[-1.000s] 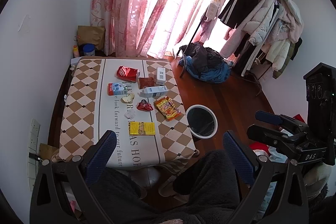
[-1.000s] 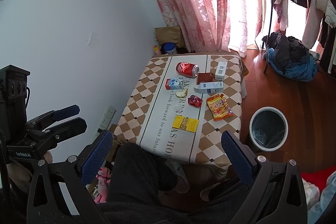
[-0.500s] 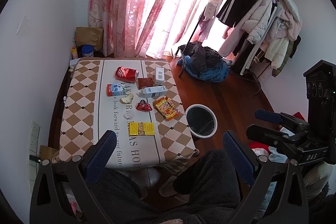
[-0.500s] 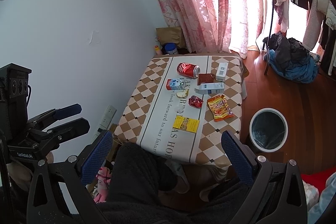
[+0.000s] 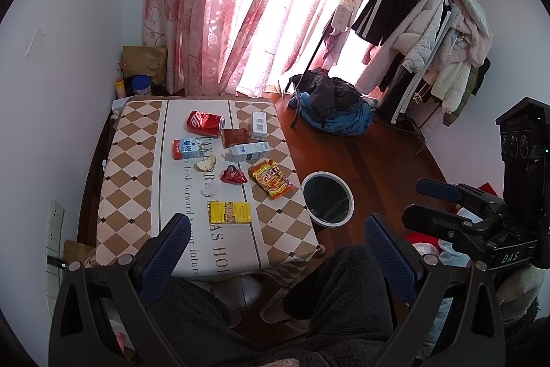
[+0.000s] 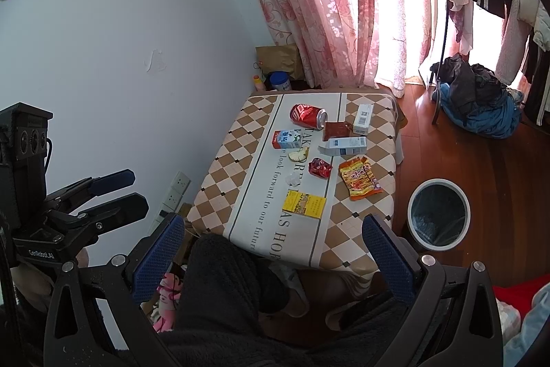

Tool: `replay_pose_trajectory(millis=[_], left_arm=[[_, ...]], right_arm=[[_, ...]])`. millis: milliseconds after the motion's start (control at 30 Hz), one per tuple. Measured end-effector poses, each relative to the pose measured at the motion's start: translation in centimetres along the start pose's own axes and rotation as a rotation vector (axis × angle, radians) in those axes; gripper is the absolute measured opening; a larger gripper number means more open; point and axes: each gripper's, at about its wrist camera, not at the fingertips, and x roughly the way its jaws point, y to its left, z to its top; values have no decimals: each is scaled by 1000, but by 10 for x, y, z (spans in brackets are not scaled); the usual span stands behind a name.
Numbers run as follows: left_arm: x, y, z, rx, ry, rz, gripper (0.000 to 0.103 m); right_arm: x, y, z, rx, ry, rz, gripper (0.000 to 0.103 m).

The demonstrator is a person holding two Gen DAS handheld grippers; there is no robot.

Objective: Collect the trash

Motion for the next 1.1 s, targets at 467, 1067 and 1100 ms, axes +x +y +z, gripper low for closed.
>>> replay_pose_trajectory(millis=[467, 1067, 1100], left_arm=[[-1, -7, 2, 5, 4, -5, 103], [2, -9, 1, 6, 1, -7, 103], [1, -8, 0, 7, 2, -7, 103]], right_arm=[[-1, 0, 0, -1, -1, -1, 103], [-3, 0, 2, -10, -4, 3, 103], [-3, 0, 2, -12, -5, 2, 103]])
